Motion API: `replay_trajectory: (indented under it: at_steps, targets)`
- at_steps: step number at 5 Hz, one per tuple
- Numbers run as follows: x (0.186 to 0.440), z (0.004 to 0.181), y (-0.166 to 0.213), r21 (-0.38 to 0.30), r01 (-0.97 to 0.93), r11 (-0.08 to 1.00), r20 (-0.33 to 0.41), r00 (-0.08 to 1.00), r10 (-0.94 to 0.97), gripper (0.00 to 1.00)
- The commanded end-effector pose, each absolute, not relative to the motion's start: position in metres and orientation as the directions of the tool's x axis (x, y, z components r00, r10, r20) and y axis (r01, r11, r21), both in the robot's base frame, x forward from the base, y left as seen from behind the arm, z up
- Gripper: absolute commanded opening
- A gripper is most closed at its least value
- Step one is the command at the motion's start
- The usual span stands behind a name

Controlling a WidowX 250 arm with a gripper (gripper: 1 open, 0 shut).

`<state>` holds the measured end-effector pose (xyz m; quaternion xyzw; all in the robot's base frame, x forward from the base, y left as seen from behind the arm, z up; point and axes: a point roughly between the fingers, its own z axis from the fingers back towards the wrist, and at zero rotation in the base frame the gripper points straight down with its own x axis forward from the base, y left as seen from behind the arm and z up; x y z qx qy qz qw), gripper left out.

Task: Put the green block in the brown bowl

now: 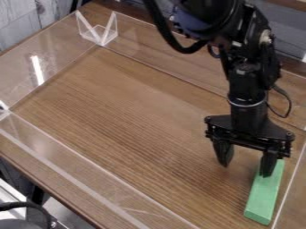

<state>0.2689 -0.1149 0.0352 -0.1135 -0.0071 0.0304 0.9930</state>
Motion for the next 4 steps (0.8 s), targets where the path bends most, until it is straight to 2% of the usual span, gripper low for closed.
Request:
replay_trajectory:
  at_steps: [1,4]
  targets:
    - [0.2745,0.0419,-0.1148,-0.232,-0.056,0.971,0.038,0.997,0.066,1.00]
    - [0.2706,0.0344,-0.1227,-0.229,-0.058,0.972,0.036,0.997,0.067,1.00]
